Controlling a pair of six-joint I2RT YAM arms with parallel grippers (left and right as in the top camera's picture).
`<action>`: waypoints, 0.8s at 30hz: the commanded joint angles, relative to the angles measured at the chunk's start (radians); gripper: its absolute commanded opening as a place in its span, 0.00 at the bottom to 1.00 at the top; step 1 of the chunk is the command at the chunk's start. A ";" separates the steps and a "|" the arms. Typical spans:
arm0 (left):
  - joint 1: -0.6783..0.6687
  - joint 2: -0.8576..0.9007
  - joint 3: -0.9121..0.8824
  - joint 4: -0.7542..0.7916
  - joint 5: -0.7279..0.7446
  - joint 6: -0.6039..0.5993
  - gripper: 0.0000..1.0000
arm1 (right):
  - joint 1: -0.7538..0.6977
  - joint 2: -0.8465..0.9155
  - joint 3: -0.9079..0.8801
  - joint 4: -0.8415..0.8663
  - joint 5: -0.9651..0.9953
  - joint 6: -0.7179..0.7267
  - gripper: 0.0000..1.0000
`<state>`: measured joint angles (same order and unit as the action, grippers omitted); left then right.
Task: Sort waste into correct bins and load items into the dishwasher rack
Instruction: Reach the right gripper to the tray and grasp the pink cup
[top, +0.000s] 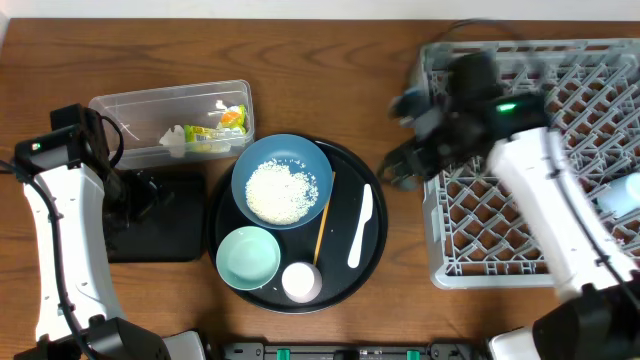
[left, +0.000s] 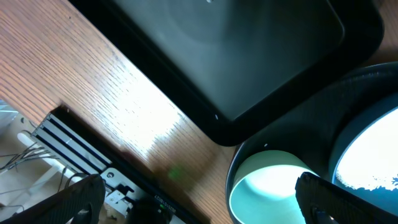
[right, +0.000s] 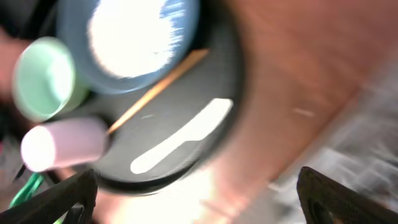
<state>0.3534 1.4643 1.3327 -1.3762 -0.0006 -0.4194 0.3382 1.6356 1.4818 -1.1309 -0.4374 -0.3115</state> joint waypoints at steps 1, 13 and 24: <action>0.003 0.004 0.006 -0.003 -0.011 -0.005 0.99 | 0.122 0.023 0.006 -0.015 -0.006 -0.025 0.97; 0.003 0.004 0.006 -0.005 -0.011 -0.005 0.99 | 0.511 0.109 0.006 -0.003 0.101 -0.014 0.97; 0.003 0.004 0.006 -0.005 -0.011 -0.005 0.99 | 0.694 0.211 0.006 0.022 0.140 0.051 0.99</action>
<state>0.3534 1.4643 1.3327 -1.3769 -0.0006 -0.4194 0.9962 1.8126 1.4818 -1.1168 -0.3229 -0.2985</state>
